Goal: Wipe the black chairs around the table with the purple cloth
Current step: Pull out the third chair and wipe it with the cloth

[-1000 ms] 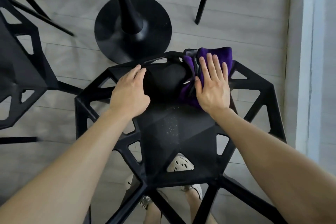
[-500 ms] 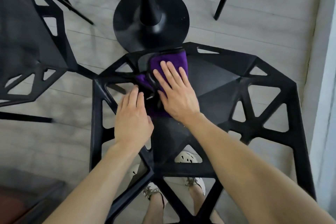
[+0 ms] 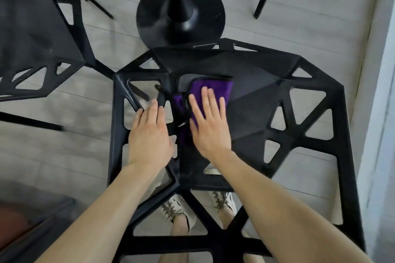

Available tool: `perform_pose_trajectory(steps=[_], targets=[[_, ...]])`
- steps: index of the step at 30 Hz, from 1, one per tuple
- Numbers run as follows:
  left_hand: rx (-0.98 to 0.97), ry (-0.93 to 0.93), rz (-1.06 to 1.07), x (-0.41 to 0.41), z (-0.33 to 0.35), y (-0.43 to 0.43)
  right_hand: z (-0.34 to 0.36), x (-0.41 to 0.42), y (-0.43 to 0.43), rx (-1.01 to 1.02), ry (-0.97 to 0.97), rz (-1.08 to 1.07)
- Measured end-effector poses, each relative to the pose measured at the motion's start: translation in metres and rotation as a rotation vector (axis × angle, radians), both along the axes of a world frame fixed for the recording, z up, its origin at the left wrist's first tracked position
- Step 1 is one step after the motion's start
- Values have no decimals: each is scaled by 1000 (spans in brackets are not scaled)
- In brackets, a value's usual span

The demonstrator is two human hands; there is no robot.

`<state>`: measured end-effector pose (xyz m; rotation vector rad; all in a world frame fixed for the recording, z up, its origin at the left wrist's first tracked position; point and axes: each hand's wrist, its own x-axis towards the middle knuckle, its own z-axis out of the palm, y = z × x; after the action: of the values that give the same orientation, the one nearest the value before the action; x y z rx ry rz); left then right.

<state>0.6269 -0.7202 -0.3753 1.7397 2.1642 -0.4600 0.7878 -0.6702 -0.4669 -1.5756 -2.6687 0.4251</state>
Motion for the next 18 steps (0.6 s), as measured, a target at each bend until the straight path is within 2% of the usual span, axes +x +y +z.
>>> perform_pose_trajectory(steps=[4,6,9,12,14,18], targets=[[-24,13,6,7,-5,-12,-8,13,2,40,-32,222],[-33,3,1,7,-5,-16,-11,61,20,67,-74,141],[-44,-1,6,9,-3,-17,-3,136,40,84,-155,-104],[-51,0,3,6,-4,-18,1,129,37,77,-146,-213],[-56,-17,9,3,-3,-19,-2,90,14,59,-139,-126],[-97,-15,-5,3,1,-23,-4,28,-46,-28,-89,298]])
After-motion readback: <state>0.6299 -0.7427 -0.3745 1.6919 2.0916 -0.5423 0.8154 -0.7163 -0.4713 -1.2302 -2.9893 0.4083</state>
